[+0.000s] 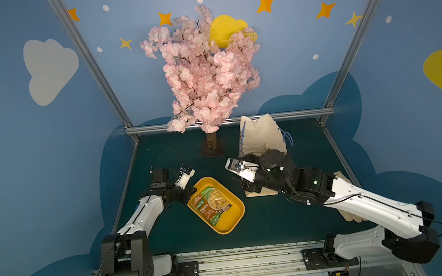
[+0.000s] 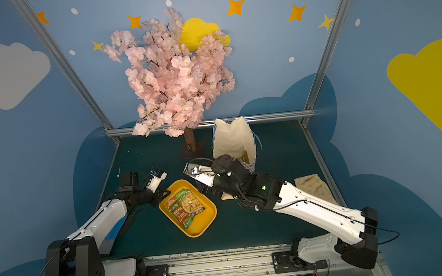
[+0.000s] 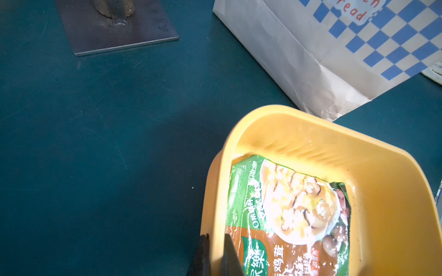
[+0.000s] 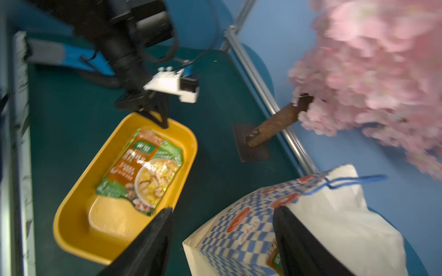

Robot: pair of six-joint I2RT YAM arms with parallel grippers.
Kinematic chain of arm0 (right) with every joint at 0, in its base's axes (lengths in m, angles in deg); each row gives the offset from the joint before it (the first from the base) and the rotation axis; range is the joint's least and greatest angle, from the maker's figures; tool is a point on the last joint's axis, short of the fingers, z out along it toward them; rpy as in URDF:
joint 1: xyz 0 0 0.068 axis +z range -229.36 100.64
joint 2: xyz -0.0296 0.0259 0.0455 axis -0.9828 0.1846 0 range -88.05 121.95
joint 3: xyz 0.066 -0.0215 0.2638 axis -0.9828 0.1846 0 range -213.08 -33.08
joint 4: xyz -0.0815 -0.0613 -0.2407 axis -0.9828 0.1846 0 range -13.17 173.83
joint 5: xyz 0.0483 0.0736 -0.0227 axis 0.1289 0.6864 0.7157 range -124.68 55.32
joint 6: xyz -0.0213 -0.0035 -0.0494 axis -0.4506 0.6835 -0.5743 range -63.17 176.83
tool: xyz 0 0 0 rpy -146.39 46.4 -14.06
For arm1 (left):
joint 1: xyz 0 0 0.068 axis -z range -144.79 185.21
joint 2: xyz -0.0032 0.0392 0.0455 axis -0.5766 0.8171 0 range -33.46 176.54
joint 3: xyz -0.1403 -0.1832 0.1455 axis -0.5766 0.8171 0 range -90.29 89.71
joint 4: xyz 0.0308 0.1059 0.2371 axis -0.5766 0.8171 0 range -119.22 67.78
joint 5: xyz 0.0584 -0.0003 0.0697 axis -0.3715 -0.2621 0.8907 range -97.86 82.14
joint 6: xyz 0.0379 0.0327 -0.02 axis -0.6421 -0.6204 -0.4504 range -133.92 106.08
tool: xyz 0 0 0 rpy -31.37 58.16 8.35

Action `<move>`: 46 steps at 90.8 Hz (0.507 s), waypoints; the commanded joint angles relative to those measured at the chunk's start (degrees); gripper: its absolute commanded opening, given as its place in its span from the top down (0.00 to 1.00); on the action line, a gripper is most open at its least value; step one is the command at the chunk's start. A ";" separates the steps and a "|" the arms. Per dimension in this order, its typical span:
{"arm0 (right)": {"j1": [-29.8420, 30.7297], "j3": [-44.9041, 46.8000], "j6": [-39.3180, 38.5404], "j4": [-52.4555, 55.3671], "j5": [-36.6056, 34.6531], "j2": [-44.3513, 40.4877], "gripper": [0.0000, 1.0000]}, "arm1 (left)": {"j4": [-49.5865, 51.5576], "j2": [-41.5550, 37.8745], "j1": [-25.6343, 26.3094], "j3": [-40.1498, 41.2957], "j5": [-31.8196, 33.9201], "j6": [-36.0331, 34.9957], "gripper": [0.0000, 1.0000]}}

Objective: Place the condiment packets inside the bag
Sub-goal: Place the condiment packet in the paper bag, then pick up the condiment packet from the storage box.

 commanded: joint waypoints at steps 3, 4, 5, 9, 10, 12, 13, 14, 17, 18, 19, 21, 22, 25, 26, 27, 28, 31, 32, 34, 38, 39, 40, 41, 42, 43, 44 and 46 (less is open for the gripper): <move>1.47 1.74 -16.38 2.95 7.43 2.34 0.29 | 0.00 -2.39 0.38 1.19 -1.71 -0.46 0.97; 1.57 1.79 -16.91 3.15 7.58 2.70 0.29 | 0.04 -2.45 0.39 1.22 -1.75 -0.48 0.97; 1.67 1.87 -17.48 3.52 7.70 3.10 0.30 | 0.11 -2.53 0.40 1.23 -1.73 -0.53 0.97; 2.15 1.93 -19.50 4.92 7.84 4.96 0.31 | 0.23 -2.81 0.45 1.33 -1.94 -0.67 0.97; 2.31 1.85 -19.88 5.15 7.87 5.28 0.32 | 0.24 -2.88 0.42 1.33 -2.00 -0.71 0.97; 2.56 1.81 -20.53 5.46 7.74 6.32 0.32 | 0.25 -2.89 0.52 1.33 -2.09 -0.75 0.97; 2.69 1.74 -20.83 5.60 7.64 6.75 0.33 | 0.26 -2.92 0.50 1.33 -2.12 -0.71 0.97; 2.84 1.66 -21.16 5.67 7.42 7.10 0.33 | 0.30 -2.94 0.50 1.33 -2.18 -0.74 0.97; 3.30 1.27 -21.97 6.19 6.92 8.75 0.34 | 0.42 -2.90 0.51 1.26 -2.34 -0.83 0.97; 3.46 1.08 -22.21 6.45 6.79 9.24 0.35 | 0.42 -2.84 0.50 1.21 -2.38 -0.88 0.97; 3.62 0.85 -22.77 6.71 6.60 9.62 0.35 | 0.47 -2.81 0.54 1.18 -2.44 -0.87 0.97; 4.07 0.44 -23.69 7.08 5.95 10.79 0.36 | 0.55 -2.78 0.57 1.12 -2.49 -0.92 0.97; 4.28 0.31 -24.13 7.55 5.56 11.32 0.36 | 0.54 -2.74 0.57 1.10 -2.50 -0.93 0.97; 5.23 -0.75 -25.01 8.70 4.16 13.04 0.37 | 0.63 -2.60 0.53 1.03 -2.50 -1.01 0.97; 5.52 -1.07 -25.14 9.15 3.66 13.46 0.37 | 0.62 -2.56 0.60 1.01 -2.51 -0.97 0.97; 5.79 -1.33 -25.20 9.47 3.27 14.06 0.37 | 0.70 -2.53 0.59 0.99 -2.51 -1.00 0.97; 6.06 -1.80 -25.23 9.89 2.60 14.75 0.38 | 0.70 -2.52 0.58 0.99 -2.51 -1.01 0.97; 6.81 -2.84 -24.96 10.77 1.14 16.57 0.38 | 0.72 -2.49 0.58 1.03 -2.51 -1.16 0.97; 7.05 -3.17 -24.76 11.02 0.70 17.07 0.38 | 0.75 -2.50 0.58 1.05 -2.51 -1.14 0.97; 7.63 -3.62 -24.87 11.54 -0.78 18.34 0.38 | 0.78 -2.56 0.58 1.07 -2.53 -1.21 0.97; 8.59 -4.86 -26.14 13.02 -2.50 20.97 0.39 | 0.73 -2.60 0.58 1.11 -2.51 -1.28 0.97; 8.87 -5.15 -26.49 13.33 -2.88 21.64 0.39 | 0.71 -2.64 0.58 1.09 -2.51 -1.24 0.97; 9.27 -5.52 -26.71 13.84 -3.56 22.28 0.39 | 0.70 -2.67 0.58 1.08 -2.55 -1.26 0.97; 9.52 -5.92 -26.78 14.18 -4.16 22.73 0.39 | 0.79 -2.72 0.62 1.12 -2.57 -1.28 0.97; 9.73 -6.21 -26.81 14.57 -4.72 23.35 0.39 | 0.83 -2.75 0.60 1.10 -2.54 -1.33 0.97; 9.96 -6.53 -26.74 14.99 -5.22 23.88 0.39 | 0.81 -2.81 0.59 1.08 -2.57 -1.31 0.97; 10.13 -6.82 -26.66 15.42 -5.69 24.59 0.40 | 0.80 -2.84 0.58 1.08 -2.58 -1.34 0.97; 10.30 -7.41 -26.71 16.09 -6.44 25.91 0.40 | 0.85 -2.86 0.56 1.05 -2.55 -1.34 0.97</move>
